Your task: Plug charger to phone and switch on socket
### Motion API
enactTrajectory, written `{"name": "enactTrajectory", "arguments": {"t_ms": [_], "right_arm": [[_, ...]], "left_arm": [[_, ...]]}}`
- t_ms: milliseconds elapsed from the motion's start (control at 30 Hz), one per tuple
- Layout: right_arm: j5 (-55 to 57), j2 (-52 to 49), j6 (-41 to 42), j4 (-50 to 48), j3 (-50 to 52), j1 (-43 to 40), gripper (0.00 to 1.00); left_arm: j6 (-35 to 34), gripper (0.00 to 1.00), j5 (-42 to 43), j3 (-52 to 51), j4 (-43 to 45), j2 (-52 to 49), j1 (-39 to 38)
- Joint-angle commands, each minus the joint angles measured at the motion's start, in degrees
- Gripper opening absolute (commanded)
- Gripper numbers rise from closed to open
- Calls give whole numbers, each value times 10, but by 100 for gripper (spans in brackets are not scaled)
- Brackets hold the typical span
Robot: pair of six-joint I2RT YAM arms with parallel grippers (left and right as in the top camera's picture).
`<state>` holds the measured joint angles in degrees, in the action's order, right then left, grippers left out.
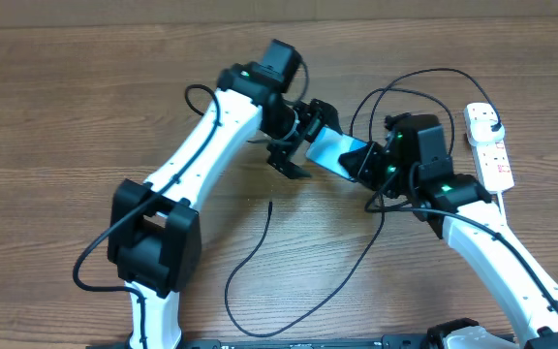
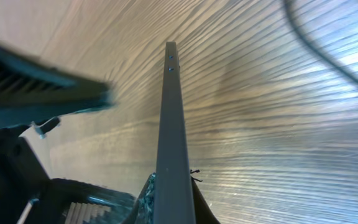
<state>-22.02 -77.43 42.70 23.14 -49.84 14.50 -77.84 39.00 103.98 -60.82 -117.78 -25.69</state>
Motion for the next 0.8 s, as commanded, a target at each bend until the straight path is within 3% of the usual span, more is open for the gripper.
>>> {"name": "enactTrajectory", "arguments": {"t_ms": [0,167,333,500,767], "right_arm": [[-13,2,23,-3,-12,-27,4],[-37,2,93,-10,-12,-56,4],[-61,2,232,-53,-12,-63,4],[-95,2,411,-149,-12,-63,4],[-153,2,600,-223,-12,-62,4]], "left_arm": [[85,100,49,16,-8,6,44],[117,100,56,16,-8,22,76],[120,100,54,16,29,56,97],[79,100,37,16,57,96,115],[36,99,28,16,113,110,116]]}}
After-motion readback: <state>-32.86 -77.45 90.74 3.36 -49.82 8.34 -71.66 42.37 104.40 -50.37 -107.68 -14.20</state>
